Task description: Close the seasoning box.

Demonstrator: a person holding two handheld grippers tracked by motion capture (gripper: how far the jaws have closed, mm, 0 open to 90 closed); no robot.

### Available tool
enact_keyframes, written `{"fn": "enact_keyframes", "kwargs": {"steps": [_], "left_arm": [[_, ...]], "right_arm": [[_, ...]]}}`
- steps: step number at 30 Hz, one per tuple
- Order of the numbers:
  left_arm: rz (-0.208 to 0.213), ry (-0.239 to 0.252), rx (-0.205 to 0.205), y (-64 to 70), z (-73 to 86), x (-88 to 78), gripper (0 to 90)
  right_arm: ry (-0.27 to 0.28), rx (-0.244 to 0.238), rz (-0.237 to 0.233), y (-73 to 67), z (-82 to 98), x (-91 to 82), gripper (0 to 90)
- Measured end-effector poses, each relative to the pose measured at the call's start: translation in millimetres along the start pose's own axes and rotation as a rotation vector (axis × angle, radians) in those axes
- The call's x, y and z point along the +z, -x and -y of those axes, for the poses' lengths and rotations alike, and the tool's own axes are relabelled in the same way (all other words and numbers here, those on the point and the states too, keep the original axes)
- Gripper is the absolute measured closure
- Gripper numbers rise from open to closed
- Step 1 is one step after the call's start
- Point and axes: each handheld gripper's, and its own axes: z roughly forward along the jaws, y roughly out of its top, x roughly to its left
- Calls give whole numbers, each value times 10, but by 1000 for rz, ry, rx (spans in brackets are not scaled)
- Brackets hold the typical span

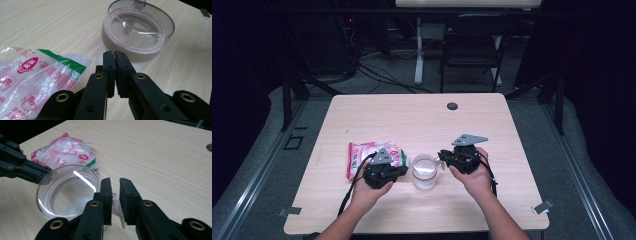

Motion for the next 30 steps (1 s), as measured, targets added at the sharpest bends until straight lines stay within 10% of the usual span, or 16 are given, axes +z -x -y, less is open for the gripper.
{"fn": "enact_keyframes", "kwargs": {"steps": [30], "left_arm": [[-89,18,-24,-41,28,-93,805]], "right_arm": [[-17,-7,-14,-10,-14,110,793]]}}
